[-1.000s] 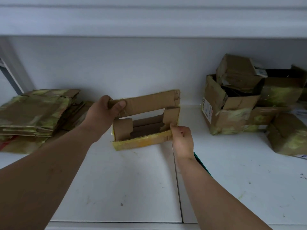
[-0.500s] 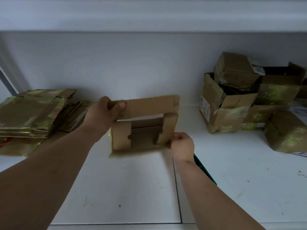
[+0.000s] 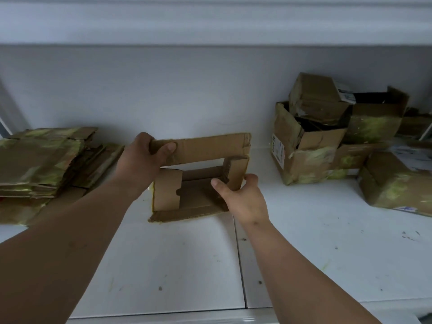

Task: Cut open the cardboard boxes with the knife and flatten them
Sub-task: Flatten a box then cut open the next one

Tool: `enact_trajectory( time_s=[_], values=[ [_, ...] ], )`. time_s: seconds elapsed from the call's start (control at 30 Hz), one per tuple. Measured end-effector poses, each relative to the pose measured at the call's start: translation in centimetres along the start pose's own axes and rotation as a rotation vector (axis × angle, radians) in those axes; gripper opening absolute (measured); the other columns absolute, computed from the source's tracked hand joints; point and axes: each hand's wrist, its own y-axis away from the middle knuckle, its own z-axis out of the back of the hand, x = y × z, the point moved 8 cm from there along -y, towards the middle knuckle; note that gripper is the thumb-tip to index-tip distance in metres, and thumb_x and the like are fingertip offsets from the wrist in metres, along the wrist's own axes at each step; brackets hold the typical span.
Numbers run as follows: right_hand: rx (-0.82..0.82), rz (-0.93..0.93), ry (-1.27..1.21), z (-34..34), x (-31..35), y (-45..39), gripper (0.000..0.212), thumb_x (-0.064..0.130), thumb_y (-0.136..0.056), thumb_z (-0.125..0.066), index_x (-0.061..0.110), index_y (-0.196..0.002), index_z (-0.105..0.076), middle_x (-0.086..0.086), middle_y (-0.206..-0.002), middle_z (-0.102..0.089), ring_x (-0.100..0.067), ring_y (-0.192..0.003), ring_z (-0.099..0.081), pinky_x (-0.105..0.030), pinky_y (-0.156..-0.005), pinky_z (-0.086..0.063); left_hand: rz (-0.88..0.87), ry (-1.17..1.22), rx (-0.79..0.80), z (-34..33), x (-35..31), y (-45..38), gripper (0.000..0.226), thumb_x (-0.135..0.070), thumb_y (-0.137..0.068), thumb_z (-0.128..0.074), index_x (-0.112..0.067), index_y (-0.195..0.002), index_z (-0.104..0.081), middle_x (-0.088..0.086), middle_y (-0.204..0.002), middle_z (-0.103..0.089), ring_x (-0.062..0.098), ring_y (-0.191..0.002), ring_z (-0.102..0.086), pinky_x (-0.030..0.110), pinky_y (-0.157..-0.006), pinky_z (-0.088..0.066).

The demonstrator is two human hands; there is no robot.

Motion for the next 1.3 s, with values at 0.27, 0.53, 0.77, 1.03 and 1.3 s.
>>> enact_trajectory(
  time_s=[0.27, 0.53, 0.77, 1.03, 1.3],
  values=[
    [-0.059, 0.034, -0.221, 1.3, 0.5, -0.4, 0.017, 0.017, -0.097, -0.041, 0.011, -0.084, -0.050, -0.003, -0.075, -0.049, -0.025, -0.073, -0.047, -0.032, -0.063, -0.033, 0.219, 0.095, -0.231, 1.8, 2.4, 0.4, 0.057, -0.064, -0.082, -0.062, -0.014, -0.102, -0.042, 0.006, -0.097, -0.052, 0.024, -0.086, -0.052, 0.035, -0.064, -0.038],
    [-0.013, -0.012, -0.539, 0.5, 0.3, 0.1, 0.011, 0.013, -0.096, -0.048, 0.009, -0.091, -0.057, -0.004, -0.083, -0.049, -0.020, -0.077, -0.043, -0.033, -0.070, -0.034, 0.083, -0.215, -0.017, -0.3, 1.3, 1.7, 0.105, -0.060, -0.067, -0.079, -0.024, -0.142, -0.016, 0.003, -0.144, -0.030, 0.026, -0.134, -0.035, 0.048, -0.104, -0.040],
    [0.031, -0.031, -0.620, -0.2, 0.1, 0.4, 0.017, 0.026, -0.089, -0.056, 0.010, -0.083, -0.057, -0.010, -0.087, -0.056, -0.023, -0.086, -0.051, -0.040, -0.085, -0.046, 0.044, -0.272, 0.029, -0.2, 2.5, 1.8, 0.093, -0.019, -0.079, -0.070, -0.023, -0.150, -0.010, 0.009, -0.145, -0.031, 0.032, -0.135, -0.032, 0.047, -0.103, -0.036],
    [0.072, -0.287, -0.865, -0.5, -3.0, -0.2, 0.012, 0.018, -0.101, -0.049, 0.022, -0.102, -0.060, -0.004, -0.100, -0.067, -0.028, -0.095, -0.064, -0.038, -0.085, -0.055, -0.141, -0.362, 0.271, -1.2, 3.2, 1.7, 0.073, -0.008, -0.096, -0.042, -0.054, -0.148, -0.018, 0.007, -0.140, -0.054, 0.027, -0.109, -0.058, 0.034, -0.086, -0.049],
    [0.213, -0.340, -1.206, -1.2, -3.3, 0.7, 0.026, 0.017, -0.092, -0.041, 0.010, -0.090, -0.067, -0.012, -0.091, -0.066, -0.028, -0.085, -0.062, -0.037, -0.072, -0.057, -0.185, -0.520, 0.527, -1.6, 6.1, 3.1, 0.079, 0.007, -0.087, -0.039, -0.052, -0.139, -0.040, -0.007, -0.150, -0.037, 0.019, -0.126, -0.046, 0.030, -0.100, -0.044]
  ],
)
